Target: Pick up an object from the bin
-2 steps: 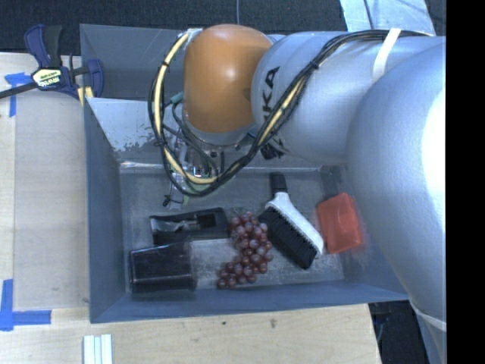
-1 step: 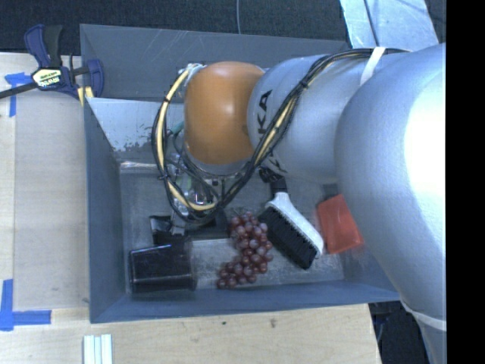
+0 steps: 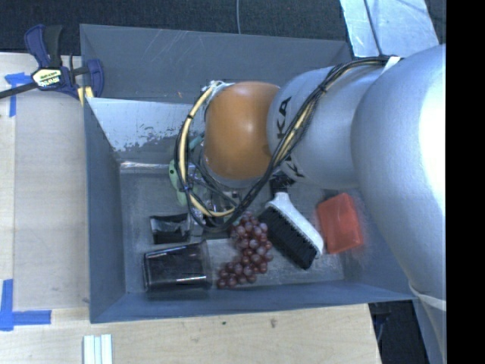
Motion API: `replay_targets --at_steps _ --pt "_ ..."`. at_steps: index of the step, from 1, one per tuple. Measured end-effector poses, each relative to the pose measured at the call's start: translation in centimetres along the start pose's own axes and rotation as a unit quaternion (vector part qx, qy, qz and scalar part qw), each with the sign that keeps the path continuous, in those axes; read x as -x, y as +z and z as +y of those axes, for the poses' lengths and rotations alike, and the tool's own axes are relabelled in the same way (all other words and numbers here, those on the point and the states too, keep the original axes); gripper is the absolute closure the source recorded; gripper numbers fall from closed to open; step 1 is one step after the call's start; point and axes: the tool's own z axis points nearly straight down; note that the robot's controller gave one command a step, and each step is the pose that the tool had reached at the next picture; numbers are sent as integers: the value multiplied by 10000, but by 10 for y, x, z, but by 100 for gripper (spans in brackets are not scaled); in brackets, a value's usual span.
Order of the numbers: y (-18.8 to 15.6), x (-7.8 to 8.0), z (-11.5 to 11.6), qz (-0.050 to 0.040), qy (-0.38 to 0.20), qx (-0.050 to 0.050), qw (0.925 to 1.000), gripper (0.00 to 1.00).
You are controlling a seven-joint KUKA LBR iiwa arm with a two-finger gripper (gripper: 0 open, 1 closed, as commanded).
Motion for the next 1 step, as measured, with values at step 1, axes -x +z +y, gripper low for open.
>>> replay_targets --at_steps 1 --pt "11 -5 -19 7 -547 -15 9985 0"
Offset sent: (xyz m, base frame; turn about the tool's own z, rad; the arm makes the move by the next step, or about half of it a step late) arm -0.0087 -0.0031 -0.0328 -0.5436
